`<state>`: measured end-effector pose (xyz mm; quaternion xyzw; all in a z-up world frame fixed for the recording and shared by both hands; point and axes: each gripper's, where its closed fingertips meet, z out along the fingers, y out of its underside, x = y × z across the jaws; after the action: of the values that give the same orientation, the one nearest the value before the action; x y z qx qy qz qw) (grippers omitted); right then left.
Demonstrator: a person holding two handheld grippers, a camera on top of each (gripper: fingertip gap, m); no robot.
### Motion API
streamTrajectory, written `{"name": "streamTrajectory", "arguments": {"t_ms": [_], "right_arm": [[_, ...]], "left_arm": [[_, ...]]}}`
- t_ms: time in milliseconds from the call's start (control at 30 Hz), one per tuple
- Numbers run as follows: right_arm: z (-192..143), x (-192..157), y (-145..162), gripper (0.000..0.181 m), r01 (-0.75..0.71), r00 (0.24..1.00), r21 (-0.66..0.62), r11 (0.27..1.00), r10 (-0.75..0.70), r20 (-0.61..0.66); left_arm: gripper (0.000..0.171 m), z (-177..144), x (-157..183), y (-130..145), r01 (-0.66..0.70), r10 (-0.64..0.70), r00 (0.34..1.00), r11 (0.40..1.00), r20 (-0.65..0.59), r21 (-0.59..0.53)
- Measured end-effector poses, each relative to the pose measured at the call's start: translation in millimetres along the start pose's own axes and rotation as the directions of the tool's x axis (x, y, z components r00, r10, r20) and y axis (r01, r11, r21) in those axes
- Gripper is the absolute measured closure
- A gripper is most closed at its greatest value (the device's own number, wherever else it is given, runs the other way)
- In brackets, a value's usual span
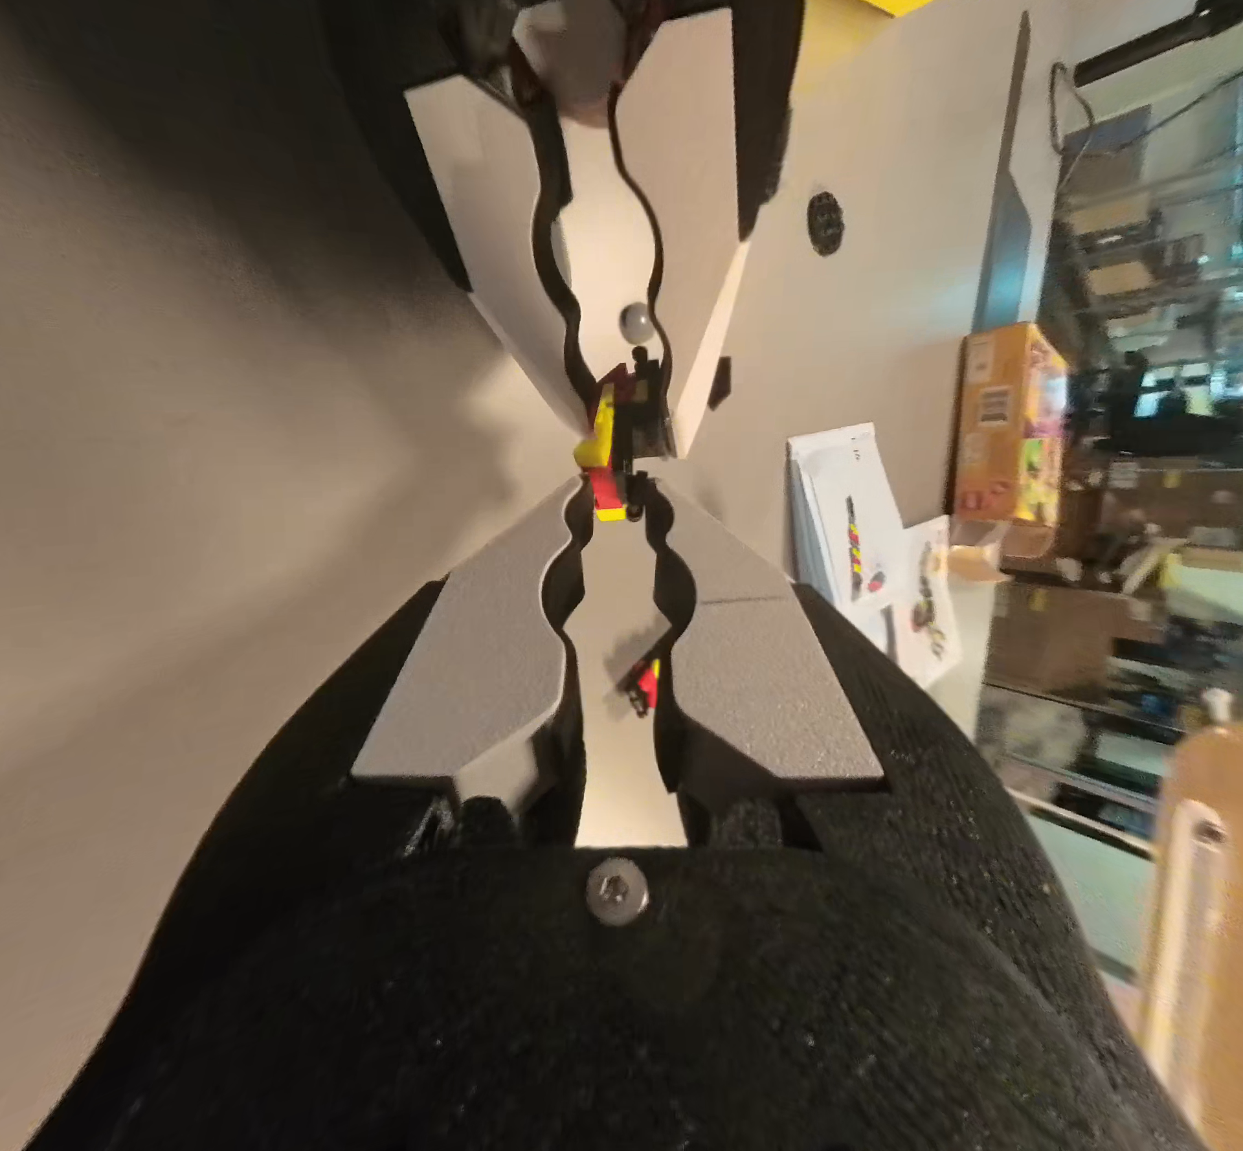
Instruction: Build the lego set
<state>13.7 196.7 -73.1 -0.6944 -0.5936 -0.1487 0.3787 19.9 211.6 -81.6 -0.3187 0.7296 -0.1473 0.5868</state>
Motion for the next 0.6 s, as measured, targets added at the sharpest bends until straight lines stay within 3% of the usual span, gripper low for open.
{"name": "streamTrajectory", "arguments": {"t_ms": [233, 600], "right_arm": [[-7.2, -1.4, -7.8, 0.167, -0.147, 0.985, 0.078, 0.986, 0.138, 0.108], [-9.2, -5.1, -4.3, 0.169, -0.003, 0.994, 0.012, 1.0, 0.001, 0.111]], "left_arm": [[0.152, -3.8, 1.7, -8.3, 0.094, -0.089, 0.993, 0.994, -0.075, 0.059], [0.152, -3.4, 7.3, -10.3, 0.103, -0.094, 0.988, 0.992, -0.123, 0.068]]}}
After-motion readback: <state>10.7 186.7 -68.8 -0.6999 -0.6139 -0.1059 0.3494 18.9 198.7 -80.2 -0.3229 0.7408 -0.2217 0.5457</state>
